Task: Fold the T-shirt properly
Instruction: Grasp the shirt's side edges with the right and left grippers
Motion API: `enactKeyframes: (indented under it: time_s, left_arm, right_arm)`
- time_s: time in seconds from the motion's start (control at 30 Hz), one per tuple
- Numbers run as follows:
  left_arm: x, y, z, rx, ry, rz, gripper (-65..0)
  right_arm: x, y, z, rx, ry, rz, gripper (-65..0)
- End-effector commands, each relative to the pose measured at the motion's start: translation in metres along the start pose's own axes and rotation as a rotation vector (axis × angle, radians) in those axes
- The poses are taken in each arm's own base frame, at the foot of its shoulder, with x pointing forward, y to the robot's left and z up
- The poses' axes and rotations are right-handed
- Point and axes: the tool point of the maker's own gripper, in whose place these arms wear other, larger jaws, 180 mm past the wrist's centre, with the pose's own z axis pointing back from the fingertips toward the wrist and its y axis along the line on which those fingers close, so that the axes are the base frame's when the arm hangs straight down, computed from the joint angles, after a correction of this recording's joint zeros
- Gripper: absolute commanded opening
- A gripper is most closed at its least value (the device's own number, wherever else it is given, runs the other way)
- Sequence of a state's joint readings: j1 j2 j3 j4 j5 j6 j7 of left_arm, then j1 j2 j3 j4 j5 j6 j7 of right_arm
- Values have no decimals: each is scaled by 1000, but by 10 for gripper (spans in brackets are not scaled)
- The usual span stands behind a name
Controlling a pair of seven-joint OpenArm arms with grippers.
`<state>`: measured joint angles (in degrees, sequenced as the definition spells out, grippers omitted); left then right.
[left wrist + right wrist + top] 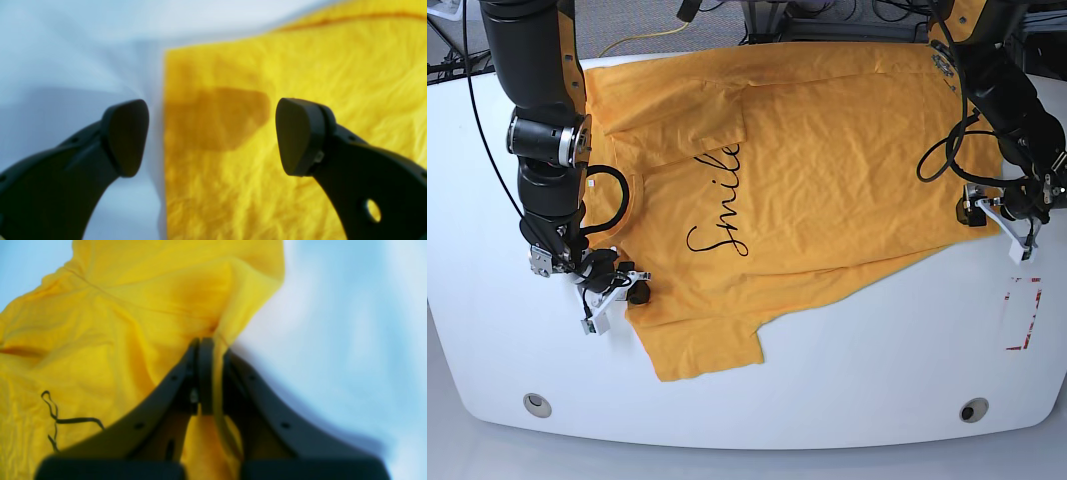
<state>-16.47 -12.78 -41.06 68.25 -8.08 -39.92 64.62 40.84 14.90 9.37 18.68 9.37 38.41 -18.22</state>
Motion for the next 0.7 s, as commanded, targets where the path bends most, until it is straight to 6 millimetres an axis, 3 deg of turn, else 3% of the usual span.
enactKeyframes:
  time_s: [0.0, 0.13, 0.33, 0.5, 0.67]
  left_arm:
    - [30, 4, 10, 12, -69, -24, -90]
    - [35, 3, 10, 10, -84, -22, -139]
    - [47, -9, 5, -11, -147, -28, -413]
    - [48, -24, -7, -51, -123, -64, -519]
    - [58, -24, -4, -49, -145, -60, -635]
  right_arm:
    - [36, 1, 5, 8, -80, 16, -650]
    - [36, 1, 5, 8, -80, 16, -650]
    - [36, 1, 5, 8, -80, 16, -650]
    - [38, 0, 7, 5, -83, 18, -650]
    - [43, -1, 8, 3, -89, 22, -650]
